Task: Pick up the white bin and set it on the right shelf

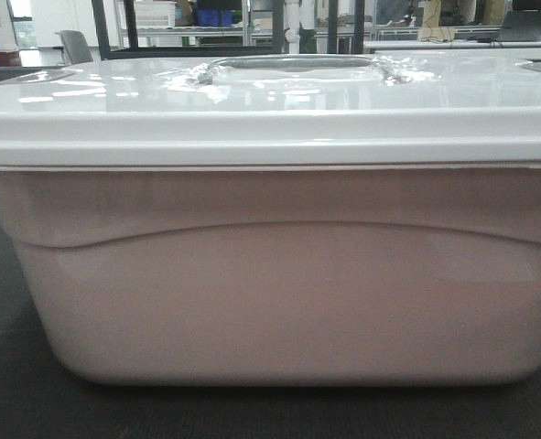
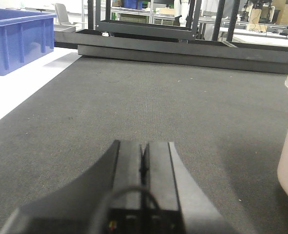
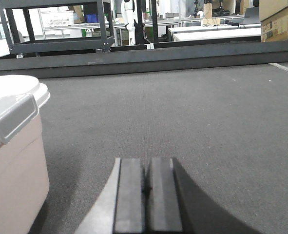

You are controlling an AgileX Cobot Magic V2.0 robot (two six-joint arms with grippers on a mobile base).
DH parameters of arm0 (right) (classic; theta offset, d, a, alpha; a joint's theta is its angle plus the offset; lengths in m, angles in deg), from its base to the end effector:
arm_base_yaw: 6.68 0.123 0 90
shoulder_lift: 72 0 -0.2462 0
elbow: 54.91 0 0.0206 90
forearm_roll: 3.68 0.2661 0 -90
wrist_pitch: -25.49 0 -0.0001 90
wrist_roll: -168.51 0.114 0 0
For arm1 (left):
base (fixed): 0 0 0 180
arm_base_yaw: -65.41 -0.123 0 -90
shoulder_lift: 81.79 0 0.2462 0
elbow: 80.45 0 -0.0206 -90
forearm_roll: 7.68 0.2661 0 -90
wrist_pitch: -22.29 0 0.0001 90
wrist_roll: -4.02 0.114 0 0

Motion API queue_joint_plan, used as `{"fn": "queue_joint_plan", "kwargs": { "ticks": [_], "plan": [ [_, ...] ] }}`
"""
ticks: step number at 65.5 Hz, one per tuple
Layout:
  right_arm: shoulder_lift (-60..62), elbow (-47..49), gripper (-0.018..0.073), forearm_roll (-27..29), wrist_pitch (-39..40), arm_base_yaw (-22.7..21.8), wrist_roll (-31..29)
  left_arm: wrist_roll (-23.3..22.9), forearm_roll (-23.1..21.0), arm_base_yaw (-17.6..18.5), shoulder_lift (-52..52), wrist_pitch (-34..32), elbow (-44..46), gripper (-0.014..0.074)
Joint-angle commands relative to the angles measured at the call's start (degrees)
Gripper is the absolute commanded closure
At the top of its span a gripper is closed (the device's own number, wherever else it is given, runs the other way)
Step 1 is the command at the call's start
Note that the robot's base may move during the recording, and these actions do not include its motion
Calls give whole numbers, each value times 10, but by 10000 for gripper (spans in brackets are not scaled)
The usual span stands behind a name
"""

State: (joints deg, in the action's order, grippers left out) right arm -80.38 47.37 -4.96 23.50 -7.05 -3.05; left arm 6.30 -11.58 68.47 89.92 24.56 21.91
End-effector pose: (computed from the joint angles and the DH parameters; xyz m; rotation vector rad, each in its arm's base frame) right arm 0.1344 -0.0010 0.2012 0.1016 1.5348 0.0936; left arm 0.1341 -0.0075 0.2014 0.0215 1.5395 -0.0669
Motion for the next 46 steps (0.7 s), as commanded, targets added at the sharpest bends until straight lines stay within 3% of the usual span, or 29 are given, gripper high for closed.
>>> {"fn": "queue_joint_plan", "kwargs": {
  "ticks": [1, 46],
  "plan": [
    [9, 1, 503, -4, 52, -5, -5, -4, -2, 2, 5, -50, 1, 715],
    [9, 1, 503, -4, 52, -5, -5, -4, -2, 2, 5, -50, 1, 715]
  ]
}}
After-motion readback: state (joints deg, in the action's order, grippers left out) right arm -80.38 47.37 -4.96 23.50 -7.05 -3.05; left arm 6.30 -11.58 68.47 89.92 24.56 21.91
